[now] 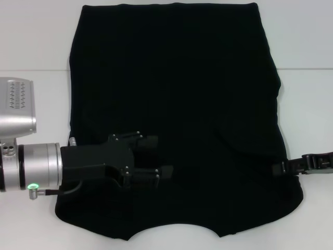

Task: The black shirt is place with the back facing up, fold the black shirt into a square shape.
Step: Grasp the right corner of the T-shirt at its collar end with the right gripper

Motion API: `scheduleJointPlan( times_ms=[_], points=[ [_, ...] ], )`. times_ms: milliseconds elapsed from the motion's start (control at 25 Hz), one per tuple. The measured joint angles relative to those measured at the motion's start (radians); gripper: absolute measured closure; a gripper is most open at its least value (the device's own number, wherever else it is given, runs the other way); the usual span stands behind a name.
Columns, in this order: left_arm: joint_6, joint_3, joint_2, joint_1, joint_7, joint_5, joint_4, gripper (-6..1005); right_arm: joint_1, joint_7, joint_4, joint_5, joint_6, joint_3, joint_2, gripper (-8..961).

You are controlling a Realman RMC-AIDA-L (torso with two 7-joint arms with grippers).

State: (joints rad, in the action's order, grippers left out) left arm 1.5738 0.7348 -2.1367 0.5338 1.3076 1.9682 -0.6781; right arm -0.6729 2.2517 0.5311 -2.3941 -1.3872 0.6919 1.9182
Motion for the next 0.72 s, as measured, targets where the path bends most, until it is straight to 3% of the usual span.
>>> scheduleJointPlan(
  times_ms=[360,720],
  points=[
    [-0.009,0.000,0.000,-0.001,0.005,0.000,0.003,135,0.002,-0.016,0.013,0.009,-0.088,-0.048,-0.003,305],
    [-0.012,-0.011,0.000,0.000,0.007,0.000,0.005,135,0.027,-0.018,0.015,0.005,-0.036,-0.092,-0.024,306]
  ],
)
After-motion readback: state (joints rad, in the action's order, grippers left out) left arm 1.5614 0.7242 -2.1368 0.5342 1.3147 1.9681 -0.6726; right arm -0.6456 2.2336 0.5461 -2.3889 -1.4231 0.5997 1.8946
